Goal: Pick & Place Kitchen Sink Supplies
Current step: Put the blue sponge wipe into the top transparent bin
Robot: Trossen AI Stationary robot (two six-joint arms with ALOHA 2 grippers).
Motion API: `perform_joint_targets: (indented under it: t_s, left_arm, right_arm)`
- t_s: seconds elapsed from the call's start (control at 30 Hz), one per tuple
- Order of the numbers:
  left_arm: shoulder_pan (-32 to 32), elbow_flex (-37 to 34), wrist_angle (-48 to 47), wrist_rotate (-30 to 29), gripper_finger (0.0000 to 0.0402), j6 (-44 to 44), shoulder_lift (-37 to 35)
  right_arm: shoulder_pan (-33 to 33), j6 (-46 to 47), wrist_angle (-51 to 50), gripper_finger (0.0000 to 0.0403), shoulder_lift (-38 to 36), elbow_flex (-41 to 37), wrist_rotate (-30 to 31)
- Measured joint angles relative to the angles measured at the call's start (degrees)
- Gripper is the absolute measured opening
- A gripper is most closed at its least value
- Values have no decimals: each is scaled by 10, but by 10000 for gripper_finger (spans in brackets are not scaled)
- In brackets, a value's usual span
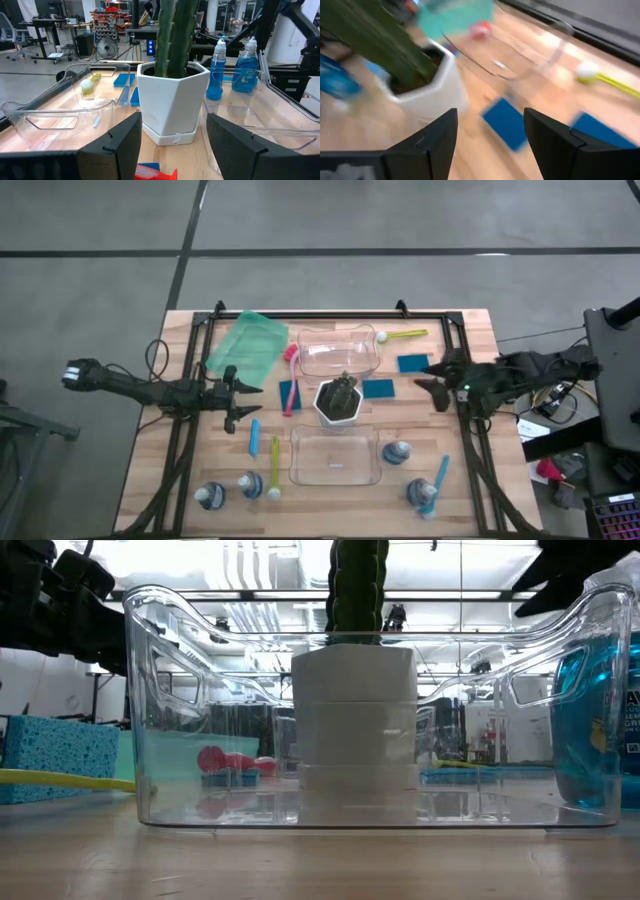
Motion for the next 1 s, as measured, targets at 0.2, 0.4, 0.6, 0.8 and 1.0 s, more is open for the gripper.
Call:
perform_joint_targets:
  t_s: [0.2, 0.4, 0.6, 0.8, 1.0]
  left_arm:
    - [0, 0, 0, 0, 218, 0, 0]
    - [0, 0, 0, 0, 218, 0, 0]
    - [0, 0, -1, 0, 218, 0, 0]
    - [0, 0, -1, 0, 218, 0, 0]
    - [0, 0, -1, 0, 218, 0, 0]
  right_arm:
    - [-22, -9, -127, 226, 121, 64, 8]
    - [-67, -70, -139, 226, 197, 84, 5]
    - [-156, -66, -130, 226, 235, 70, -70]
    - [-270, -6, -101, 225, 237, 47, -154]
    - [-394, 54, -96, 216, 243, 35, -260]
